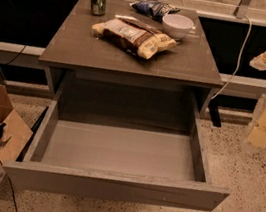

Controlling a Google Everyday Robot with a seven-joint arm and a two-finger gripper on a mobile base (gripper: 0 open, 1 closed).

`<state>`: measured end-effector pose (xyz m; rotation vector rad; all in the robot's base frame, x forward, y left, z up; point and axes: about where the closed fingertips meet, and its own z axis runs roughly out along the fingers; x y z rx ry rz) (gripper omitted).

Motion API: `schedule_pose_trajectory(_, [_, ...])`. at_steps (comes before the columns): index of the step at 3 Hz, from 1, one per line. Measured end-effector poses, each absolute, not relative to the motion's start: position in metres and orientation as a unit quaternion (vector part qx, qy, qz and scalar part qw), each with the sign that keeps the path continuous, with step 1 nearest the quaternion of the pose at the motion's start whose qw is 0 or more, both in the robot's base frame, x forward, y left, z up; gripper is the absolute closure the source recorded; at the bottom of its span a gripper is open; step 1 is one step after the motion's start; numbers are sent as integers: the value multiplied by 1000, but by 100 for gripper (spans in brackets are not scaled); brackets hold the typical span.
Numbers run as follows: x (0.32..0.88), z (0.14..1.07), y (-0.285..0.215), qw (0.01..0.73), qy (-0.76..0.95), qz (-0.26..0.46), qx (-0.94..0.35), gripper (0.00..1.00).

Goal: Close top drawer

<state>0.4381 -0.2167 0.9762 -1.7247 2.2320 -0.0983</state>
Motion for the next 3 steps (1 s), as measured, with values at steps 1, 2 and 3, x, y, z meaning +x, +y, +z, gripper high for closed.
schedule_pose_trajectory(1, [438,976,-217,159,781,-34,-603,0])
schedule_pose_trajectory(2, [438,977,-216,162,780,-35,-603,18])
schedule_pose_trajectory(3, [432,961,-222,162,783,-21,-600,41])
